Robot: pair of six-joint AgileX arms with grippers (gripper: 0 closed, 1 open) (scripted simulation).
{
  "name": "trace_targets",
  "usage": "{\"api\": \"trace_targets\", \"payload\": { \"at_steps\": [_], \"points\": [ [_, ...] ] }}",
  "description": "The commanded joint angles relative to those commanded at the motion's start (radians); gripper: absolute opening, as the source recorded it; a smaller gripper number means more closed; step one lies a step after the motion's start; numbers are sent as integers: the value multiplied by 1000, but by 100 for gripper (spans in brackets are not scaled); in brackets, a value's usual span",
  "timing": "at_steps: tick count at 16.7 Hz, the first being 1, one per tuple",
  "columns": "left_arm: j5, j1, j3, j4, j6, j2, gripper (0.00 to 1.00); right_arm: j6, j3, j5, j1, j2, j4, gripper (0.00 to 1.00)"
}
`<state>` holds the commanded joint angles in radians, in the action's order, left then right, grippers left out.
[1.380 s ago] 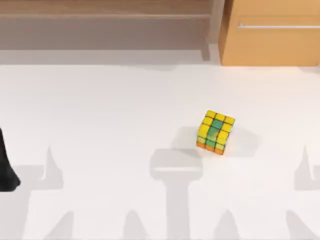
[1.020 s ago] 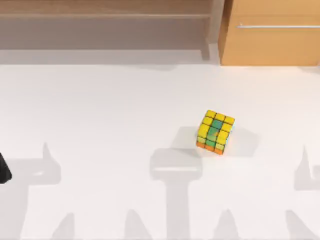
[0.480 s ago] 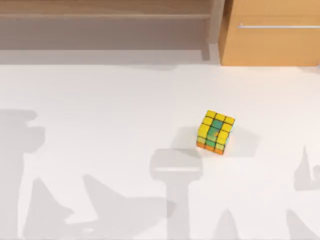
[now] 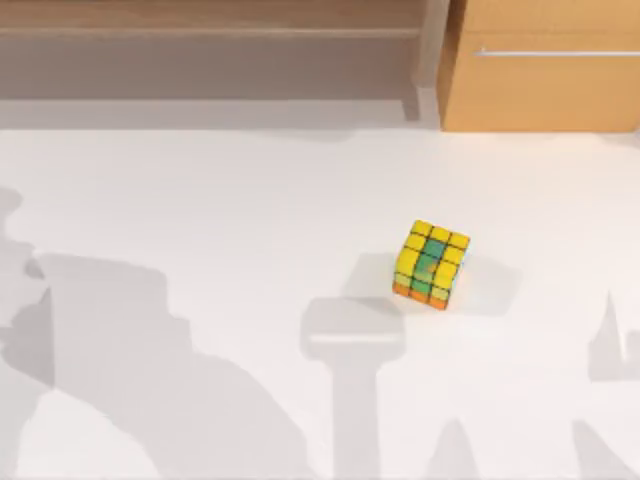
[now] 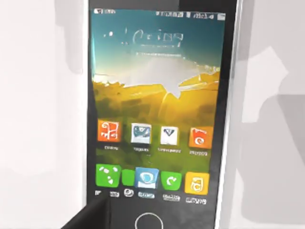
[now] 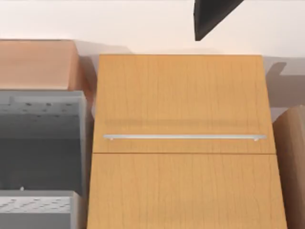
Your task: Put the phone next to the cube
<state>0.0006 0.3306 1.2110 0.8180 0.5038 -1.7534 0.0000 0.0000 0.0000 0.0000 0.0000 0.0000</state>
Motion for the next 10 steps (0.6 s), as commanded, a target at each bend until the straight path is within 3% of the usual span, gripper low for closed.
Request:
{"api": "trace_targets", "payload": {
  "at_steps": [5,10],
  "points": [
    [2,51,227,118,91,-281,100,0,0,0,0,0,0,100],
    [3,62,278,137,109,-329,100,0,0,0,0,0,0,100]
  ]
}}
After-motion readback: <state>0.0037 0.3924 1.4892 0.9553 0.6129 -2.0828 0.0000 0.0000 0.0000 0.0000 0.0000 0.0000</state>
